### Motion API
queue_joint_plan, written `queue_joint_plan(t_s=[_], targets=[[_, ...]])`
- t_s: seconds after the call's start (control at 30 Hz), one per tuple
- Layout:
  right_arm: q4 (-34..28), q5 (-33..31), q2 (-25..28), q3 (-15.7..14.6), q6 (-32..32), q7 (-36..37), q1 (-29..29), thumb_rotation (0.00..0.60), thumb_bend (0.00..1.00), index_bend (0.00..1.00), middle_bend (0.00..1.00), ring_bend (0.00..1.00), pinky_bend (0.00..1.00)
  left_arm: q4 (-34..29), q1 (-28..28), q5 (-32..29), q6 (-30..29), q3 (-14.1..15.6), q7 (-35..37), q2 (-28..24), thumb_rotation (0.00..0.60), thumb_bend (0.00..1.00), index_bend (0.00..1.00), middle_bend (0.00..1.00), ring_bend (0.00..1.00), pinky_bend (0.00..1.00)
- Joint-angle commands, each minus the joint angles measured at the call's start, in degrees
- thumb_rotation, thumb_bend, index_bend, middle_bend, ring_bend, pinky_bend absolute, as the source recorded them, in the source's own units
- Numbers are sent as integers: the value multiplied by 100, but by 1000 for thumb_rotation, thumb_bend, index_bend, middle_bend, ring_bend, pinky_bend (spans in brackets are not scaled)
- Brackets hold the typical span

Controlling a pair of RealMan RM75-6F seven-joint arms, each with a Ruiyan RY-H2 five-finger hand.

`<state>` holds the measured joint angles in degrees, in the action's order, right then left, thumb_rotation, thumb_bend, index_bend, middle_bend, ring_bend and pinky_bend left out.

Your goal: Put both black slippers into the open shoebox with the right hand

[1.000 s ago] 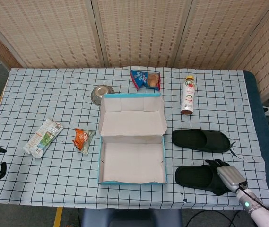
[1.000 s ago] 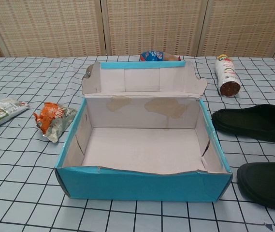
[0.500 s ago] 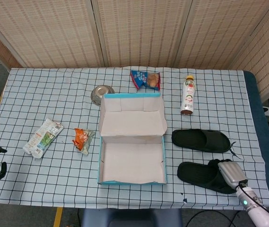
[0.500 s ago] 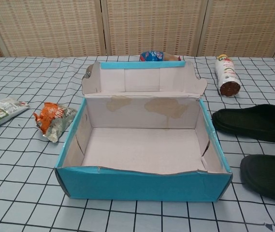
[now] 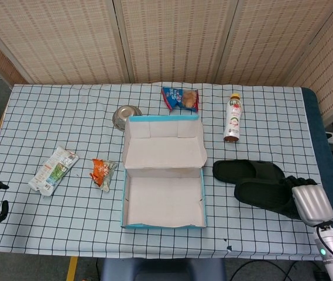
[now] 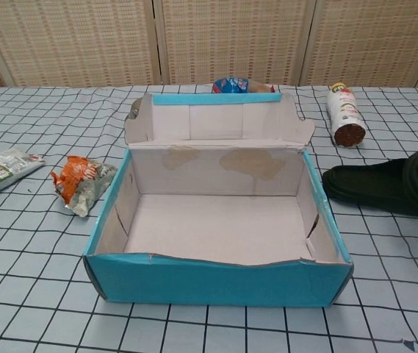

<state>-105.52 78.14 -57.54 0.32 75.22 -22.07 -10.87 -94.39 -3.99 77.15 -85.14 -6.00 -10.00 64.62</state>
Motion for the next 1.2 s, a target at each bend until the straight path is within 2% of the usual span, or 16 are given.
queue_joint_plan(t_s=[0.03,0.17,0.3,0.43,0.53,0.73,0.93,1.2], targets=[[-1099,-6,615,236,99,-118,-42,600,8,686,670,488,359,-17,6,4,-20,-4,31,-8,600,501,343,251,327,529],[-1908,28,996,388,-305,-304,-392,600,6,687,671,489,366,-12,20,3,-50,-15,92,-35,600,501,344,252,327,529],[-2402,-14,788,609,-609,-678,-809,600,6,689,676,493,378,-15,18,-57,-19,-26,112,-40,600,501,345,252,327,529],[-2751,-899,340,813,-1291,-1240,-1500,600,19,701,687,507,411,-13,2,-29,9,2,64,-46,600,501,345,252,327,529],[-2716,-1737,-238,960,-1438,-1727,-2014,600,82,705,692,517,439,-31,-3,-25,17,6,84,-47,600,500,345,252,327,529],[-2199,-2865,-1694,1125,-1010,-2520,-2768,600,230,705,692,519,465,-11,0,-71,36,-8,165,-66,600,501,345,253,327,529],[-2022,-3473,-2483,1267,-480,-3123,-3308,600,268,705,692,520,468,-15,-11,-58,63,10,174,-76,600,501,346,254,327,529],[-1835,-4169,-3110,1309,5,-3479,-3710,600,272,705,692,520,468,-30,-12,-73,62,7,183,-83,600,502,346,254,327,529]])
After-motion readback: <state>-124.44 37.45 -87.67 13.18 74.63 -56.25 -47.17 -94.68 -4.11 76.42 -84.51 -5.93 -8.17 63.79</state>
